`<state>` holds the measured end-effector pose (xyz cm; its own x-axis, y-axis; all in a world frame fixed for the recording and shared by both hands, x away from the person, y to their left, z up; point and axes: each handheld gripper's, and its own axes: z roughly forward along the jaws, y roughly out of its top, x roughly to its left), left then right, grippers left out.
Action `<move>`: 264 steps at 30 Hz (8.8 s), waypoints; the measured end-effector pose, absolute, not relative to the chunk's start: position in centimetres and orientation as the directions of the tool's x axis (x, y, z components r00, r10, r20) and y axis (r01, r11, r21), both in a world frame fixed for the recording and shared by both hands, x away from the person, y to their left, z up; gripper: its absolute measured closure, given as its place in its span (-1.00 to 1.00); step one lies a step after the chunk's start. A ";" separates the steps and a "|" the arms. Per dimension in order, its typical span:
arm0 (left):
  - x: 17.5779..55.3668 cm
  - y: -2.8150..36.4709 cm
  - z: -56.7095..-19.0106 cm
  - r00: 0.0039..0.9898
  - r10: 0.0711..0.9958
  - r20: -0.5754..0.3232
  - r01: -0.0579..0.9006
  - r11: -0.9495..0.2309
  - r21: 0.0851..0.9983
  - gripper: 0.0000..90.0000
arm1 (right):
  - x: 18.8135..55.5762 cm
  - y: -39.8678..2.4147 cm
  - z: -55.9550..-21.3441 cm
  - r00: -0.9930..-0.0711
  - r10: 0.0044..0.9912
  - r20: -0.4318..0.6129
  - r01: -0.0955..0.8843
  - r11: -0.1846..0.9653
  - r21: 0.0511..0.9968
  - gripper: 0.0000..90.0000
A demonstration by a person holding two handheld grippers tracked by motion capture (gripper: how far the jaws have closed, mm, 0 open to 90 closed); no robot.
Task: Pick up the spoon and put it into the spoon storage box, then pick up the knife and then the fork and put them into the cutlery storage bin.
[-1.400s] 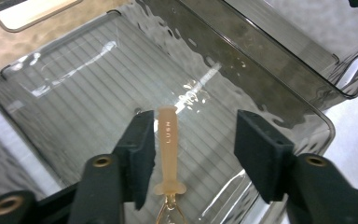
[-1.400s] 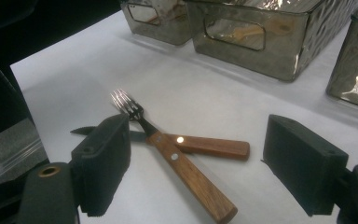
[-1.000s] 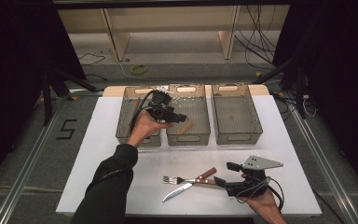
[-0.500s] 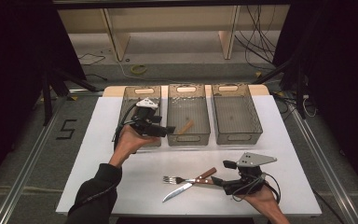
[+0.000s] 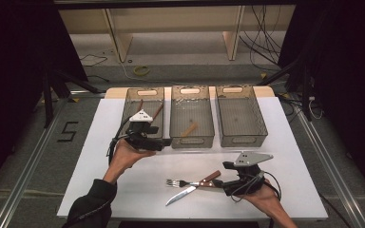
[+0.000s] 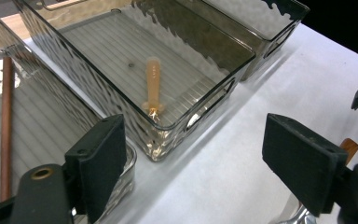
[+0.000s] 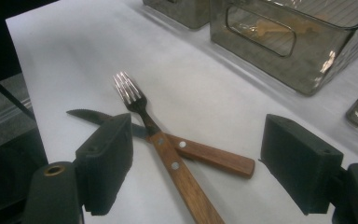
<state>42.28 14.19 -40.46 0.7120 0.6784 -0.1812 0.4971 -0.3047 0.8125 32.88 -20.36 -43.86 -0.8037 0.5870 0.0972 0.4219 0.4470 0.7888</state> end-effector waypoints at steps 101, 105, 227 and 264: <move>33.5 18.0 -46.7 0.719 0.678 -0.152 0.410 -0.238 0.880 -0.57 | 34.9 -14.4 -46.5 -0.945 0.325 -0.027 0.287 0.868 0.405 0.38; 33.5 18.0 -46.8 0.719 0.678 -0.153 0.413 -0.239 0.879 -0.57 | 35.0 -14.2 -46.5 -0.949 0.314 -0.032 0.275 0.872 0.404 0.41; 33.7 18.8 -47.1 0.694 0.701 -0.165 0.396 -0.180 0.900 -0.59 | 46.8 -22.8 -36.3 -0.684 0.726 -0.064 0.522 0.549 0.653 0.71; 33.7 18.9 -47.1 0.695 0.700 -0.161 0.389 -0.179 0.904 -0.59 | 51.5 -24.7 -38.5 -0.518 0.853 -0.060 0.653 0.439 0.617 0.71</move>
<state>33.71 18.90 -47.07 0.6954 0.7004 -0.1607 0.3887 -0.1785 0.9039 51.45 -24.67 -38.46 -0.5180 0.8533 -0.0595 0.6529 0.4394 0.6170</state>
